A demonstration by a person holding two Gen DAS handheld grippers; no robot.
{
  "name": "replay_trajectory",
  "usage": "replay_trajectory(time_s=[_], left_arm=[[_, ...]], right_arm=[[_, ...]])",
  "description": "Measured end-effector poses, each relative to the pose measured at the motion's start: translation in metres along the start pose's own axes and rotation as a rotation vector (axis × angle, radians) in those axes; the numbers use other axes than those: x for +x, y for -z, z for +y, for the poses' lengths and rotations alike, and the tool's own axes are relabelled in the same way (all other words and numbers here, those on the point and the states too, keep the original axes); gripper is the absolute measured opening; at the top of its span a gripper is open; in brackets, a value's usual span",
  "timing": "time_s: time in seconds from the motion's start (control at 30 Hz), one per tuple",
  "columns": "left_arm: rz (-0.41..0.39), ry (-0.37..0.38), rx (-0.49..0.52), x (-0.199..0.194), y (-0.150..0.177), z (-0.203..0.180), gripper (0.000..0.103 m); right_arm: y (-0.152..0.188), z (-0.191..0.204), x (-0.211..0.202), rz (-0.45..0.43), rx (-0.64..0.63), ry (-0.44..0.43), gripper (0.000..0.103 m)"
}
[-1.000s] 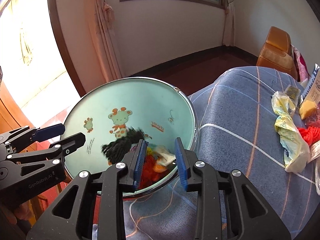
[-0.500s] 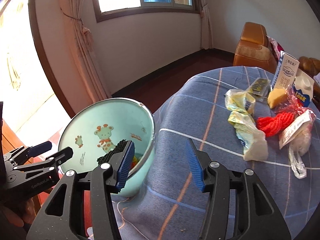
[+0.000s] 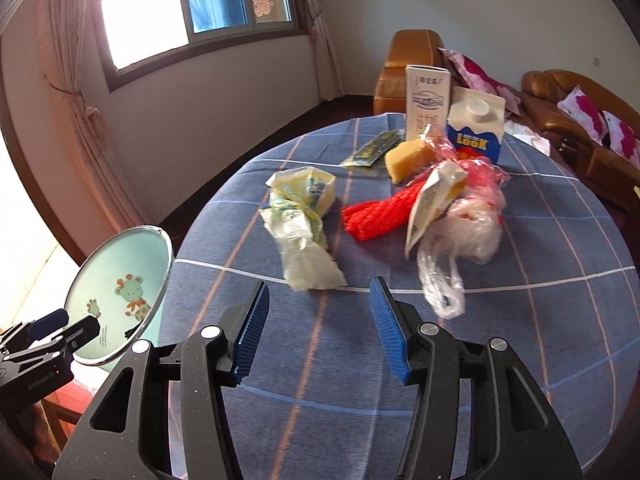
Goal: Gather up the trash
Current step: 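Move both tools back over the table toward the plastic bags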
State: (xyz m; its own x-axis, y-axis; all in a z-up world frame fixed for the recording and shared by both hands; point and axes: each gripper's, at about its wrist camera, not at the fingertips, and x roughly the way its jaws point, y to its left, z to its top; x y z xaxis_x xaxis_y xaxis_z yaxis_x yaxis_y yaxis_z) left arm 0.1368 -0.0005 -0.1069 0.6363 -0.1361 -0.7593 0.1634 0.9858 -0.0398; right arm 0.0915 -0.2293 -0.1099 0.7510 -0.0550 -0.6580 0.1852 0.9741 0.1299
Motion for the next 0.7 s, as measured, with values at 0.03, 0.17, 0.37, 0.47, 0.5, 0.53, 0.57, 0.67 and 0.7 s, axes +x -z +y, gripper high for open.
replay_trajectory(time_s=[0.03,0.17,0.37,0.47,0.5,0.53,0.57,0.67,0.7], left_arm=[[0.001,0.006,0.007,0.0,0.0,-0.005,0.071],[0.002,0.029,0.032,0.0,-0.002,-0.022,0.071],[0.003,0.066,0.075,0.003,-0.006,-0.052,0.07],[-0.006,0.082,0.095,0.005,-0.013,-0.068,0.07],[-0.01,0.088,0.101,0.006,-0.016,-0.074,0.07],[-0.013,0.094,0.106,0.007,-0.019,-0.079,0.07],[-0.017,0.1,0.112,0.008,-0.023,-0.086,0.07],[-0.03,0.122,0.116,0.011,-0.034,-0.101,0.07],[-0.033,0.127,0.117,0.012,-0.038,-0.106,0.07]], right_arm=[[0.001,-0.006,-0.001,0.0,0.01,0.006,0.053],[0.002,-0.028,-0.006,-0.004,0.041,0.039,0.052],[-0.002,-0.068,-0.009,-0.016,0.108,0.105,0.052],[-0.01,-0.093,-0.004,-0.003,0.164,0.123,0.052],[-0.014,-0.1,-0.002,-0.001,0.182,0.126,0.052],[-0.018,-0.105,0.001,-0.002,0.193,0.132,0.052],[-0.023,-0.109,0.004,0.0,0.197,0.138,0.052],[-0.035,-0.119,0.017,0.017,0.209,0.141,0.052],[-0.038,-0.122,0.021,0.022,0.215,0.143,0.052]])
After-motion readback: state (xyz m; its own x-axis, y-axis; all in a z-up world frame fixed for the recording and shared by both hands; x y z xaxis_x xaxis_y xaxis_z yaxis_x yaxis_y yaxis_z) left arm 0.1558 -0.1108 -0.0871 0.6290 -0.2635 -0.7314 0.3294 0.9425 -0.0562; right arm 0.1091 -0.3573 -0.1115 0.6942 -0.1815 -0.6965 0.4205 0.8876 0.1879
